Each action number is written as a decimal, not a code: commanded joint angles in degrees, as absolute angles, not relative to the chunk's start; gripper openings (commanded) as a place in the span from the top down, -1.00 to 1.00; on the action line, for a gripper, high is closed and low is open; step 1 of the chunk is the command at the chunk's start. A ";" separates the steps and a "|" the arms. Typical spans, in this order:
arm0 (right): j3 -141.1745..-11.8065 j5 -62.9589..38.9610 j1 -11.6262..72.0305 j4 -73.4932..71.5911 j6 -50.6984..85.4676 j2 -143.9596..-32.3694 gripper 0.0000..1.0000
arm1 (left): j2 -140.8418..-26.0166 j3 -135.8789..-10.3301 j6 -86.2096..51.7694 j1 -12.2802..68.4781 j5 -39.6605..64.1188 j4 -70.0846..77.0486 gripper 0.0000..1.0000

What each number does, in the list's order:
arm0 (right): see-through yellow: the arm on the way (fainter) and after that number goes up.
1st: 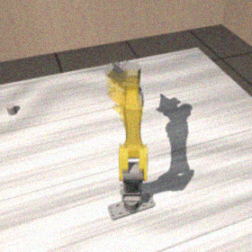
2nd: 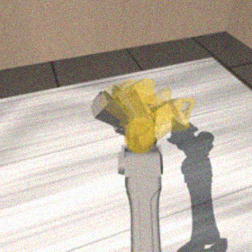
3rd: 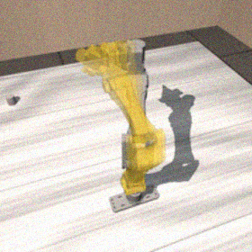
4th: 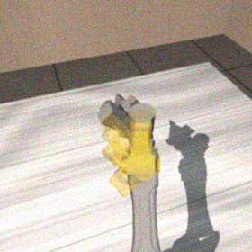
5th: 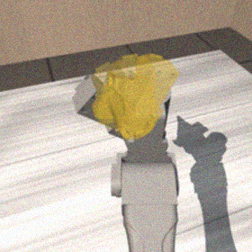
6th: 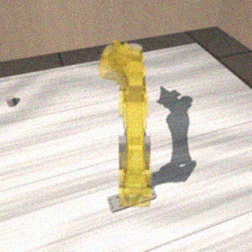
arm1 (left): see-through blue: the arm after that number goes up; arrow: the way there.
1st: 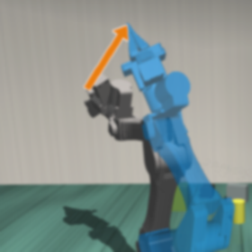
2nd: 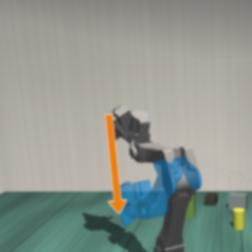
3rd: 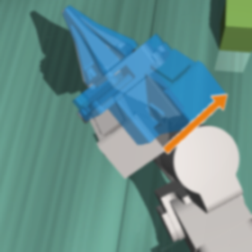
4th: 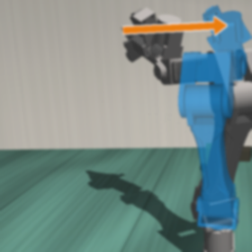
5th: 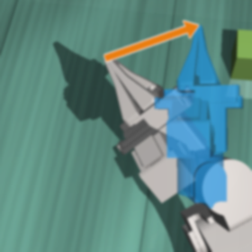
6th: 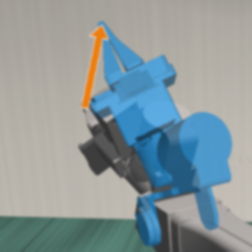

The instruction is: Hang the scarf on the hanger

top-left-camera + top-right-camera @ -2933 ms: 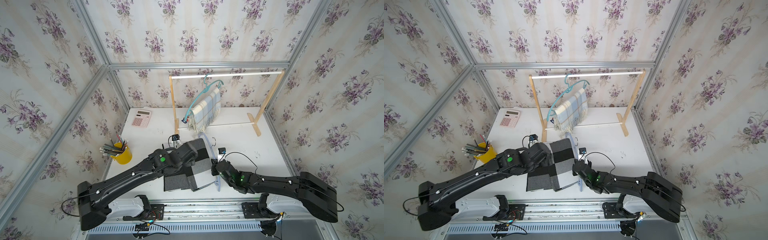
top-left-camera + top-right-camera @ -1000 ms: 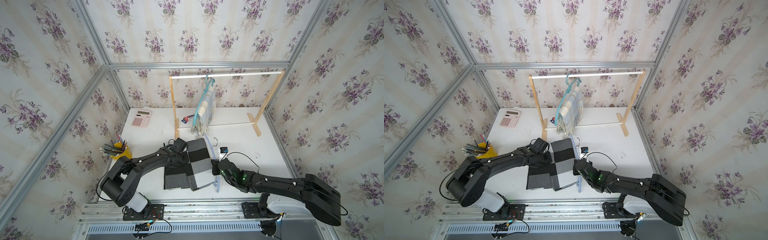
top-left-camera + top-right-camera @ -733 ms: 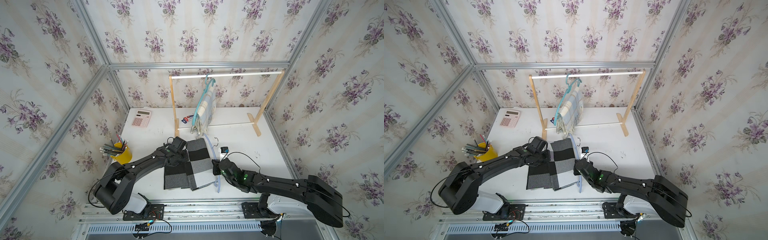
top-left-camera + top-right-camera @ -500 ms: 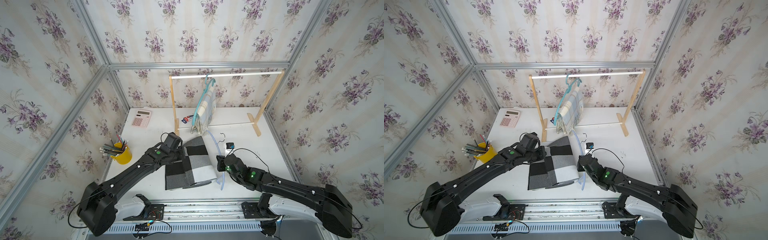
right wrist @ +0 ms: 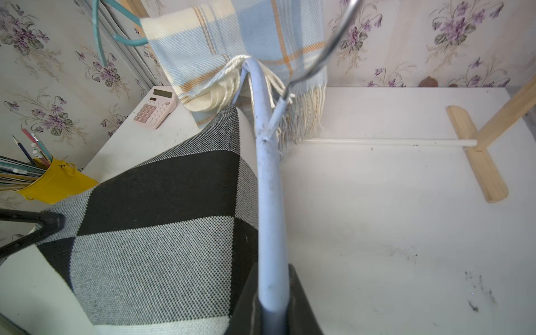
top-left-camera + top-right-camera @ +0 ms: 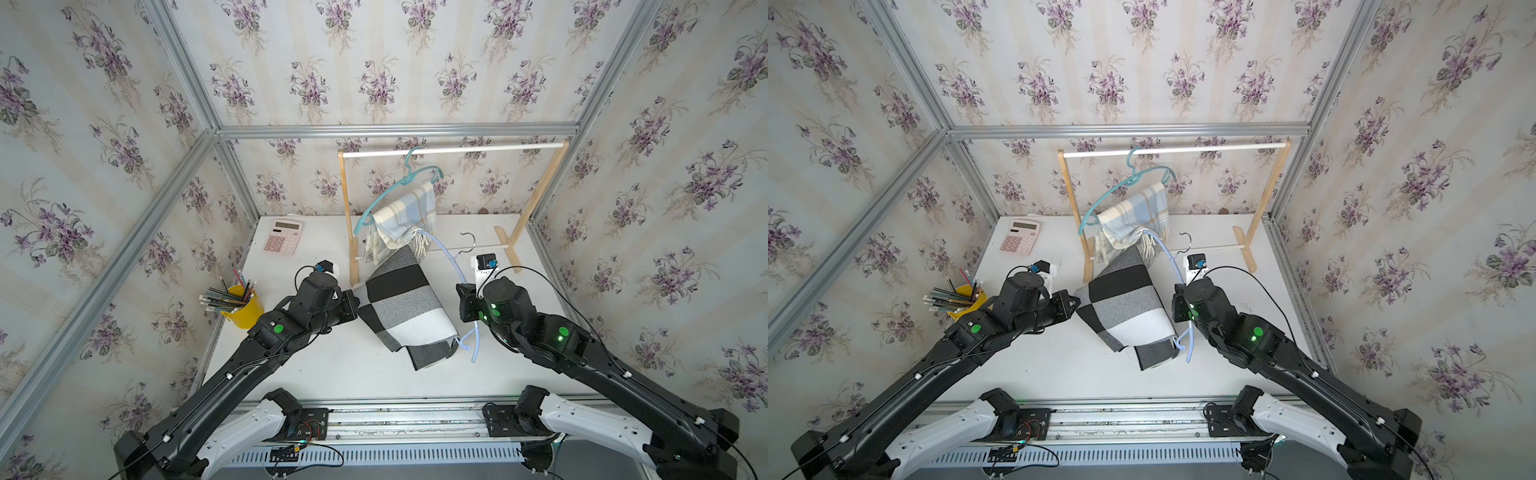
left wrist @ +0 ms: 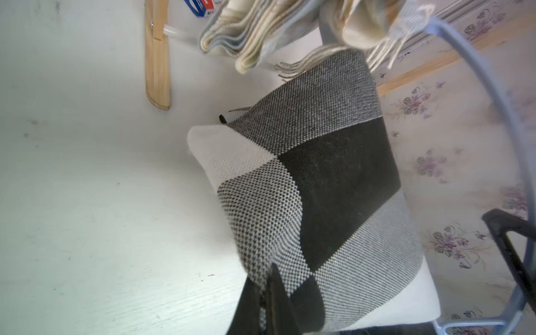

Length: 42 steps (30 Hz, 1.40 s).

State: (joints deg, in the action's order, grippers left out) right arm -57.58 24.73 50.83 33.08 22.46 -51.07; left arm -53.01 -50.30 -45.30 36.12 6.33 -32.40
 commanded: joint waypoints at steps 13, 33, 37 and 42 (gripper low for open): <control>-70.47 26.65 50.61 46.13 15.10 -43.46 1.00 | -62.09 -48.15 -54.19 44.22 16.95 -13.78 1.00; -84.87 39.64 50.63 57.82 16.43 -46.43 1.00 | -67.00 -48.46 -53.40 48.52 7.75 -13.64 1.00; -84.73 39.88 50.61 56.98 16.24 -46.40 1.00 | -69.50 -48.43 -53.69 48.59 10.27 -12.03 1.00; -84.13 40.67 50.62 55.55 16.21 -46.06 1.00 | -72.92 -49.77 -53.69 48.60 13.18 -10.46 1.00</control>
